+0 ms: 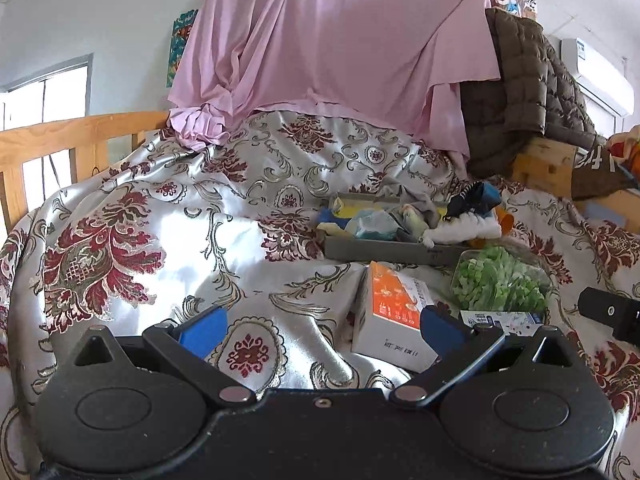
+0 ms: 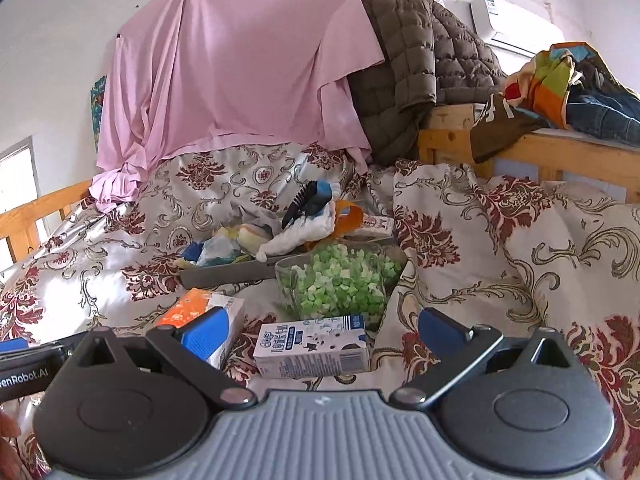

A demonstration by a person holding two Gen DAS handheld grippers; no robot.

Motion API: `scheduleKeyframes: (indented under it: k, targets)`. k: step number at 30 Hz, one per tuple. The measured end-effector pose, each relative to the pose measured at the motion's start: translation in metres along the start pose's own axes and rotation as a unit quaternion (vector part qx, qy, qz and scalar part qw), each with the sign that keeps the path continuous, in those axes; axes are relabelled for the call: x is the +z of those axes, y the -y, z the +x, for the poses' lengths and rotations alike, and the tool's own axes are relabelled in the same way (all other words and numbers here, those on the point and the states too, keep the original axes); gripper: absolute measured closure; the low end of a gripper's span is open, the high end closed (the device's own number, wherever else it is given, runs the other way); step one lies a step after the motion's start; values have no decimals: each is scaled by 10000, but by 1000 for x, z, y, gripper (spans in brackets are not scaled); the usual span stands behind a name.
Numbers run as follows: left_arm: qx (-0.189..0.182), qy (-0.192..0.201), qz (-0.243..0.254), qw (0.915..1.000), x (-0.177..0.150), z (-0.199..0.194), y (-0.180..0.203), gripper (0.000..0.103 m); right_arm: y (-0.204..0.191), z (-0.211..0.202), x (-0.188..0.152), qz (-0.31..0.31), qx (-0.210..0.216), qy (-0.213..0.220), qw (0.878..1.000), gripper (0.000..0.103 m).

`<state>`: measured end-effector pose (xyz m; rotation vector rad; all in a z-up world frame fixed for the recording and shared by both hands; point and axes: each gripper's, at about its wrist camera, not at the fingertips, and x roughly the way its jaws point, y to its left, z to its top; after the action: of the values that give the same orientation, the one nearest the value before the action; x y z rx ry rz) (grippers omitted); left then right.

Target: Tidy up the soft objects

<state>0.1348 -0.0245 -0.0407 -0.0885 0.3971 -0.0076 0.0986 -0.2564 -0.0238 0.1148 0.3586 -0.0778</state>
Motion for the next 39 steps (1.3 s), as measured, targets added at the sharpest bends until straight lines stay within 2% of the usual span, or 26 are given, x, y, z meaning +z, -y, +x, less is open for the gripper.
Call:
scheduleKeyframes:
  k: [14, 26, 39]
  targets:
    - [52, -365, 52, 9993, -7, 7, 5, 1, -3, 9, -3, -136, -193, -287, 9993, 0]
    - [383, -475, 126, 9981, -10, 11, 4, 1, -11, 23, -11, -397, -108, -791, 9960, 0]
    - [443, -448, 79, 9980, -11, 11, 3, 1, -11, 24, -10, -427, -95, -812, 9957, 0]
